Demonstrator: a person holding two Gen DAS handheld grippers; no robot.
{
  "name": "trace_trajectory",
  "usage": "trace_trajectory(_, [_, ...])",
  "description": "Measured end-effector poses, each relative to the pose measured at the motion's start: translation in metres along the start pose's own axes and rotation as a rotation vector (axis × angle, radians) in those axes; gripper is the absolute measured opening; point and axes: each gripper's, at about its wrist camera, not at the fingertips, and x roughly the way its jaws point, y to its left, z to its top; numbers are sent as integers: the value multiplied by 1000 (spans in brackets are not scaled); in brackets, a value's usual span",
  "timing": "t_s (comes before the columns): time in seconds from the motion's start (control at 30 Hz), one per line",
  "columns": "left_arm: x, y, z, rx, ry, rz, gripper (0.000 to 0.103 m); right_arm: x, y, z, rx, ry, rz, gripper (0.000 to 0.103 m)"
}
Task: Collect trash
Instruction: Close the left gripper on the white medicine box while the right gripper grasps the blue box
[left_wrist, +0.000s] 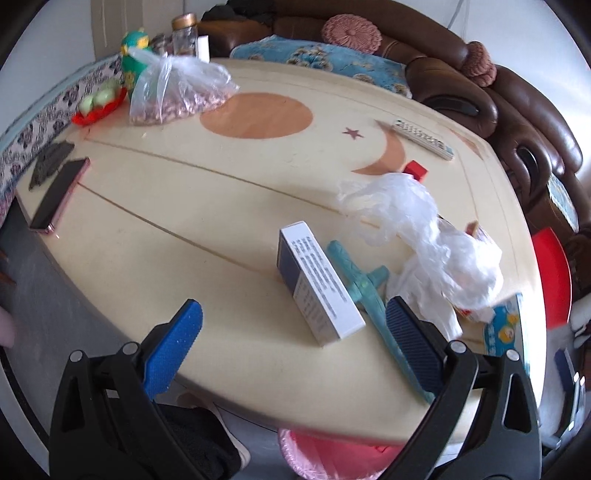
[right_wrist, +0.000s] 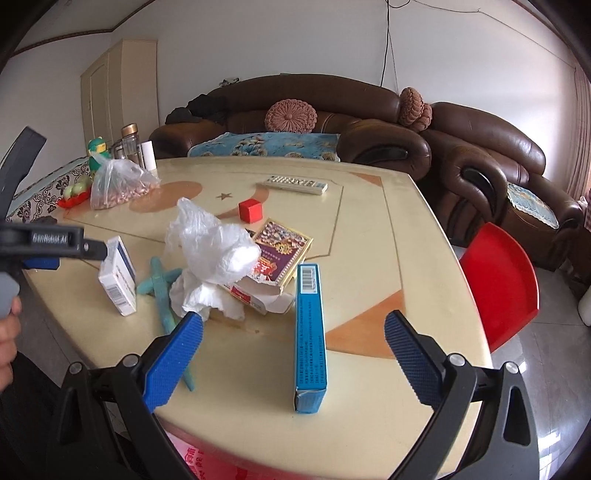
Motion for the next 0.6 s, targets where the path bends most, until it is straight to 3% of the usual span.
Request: trace_trajectory(0.6, [42,-4,23,-80,58,35,97,36,-11,-9,38,56,23,96])
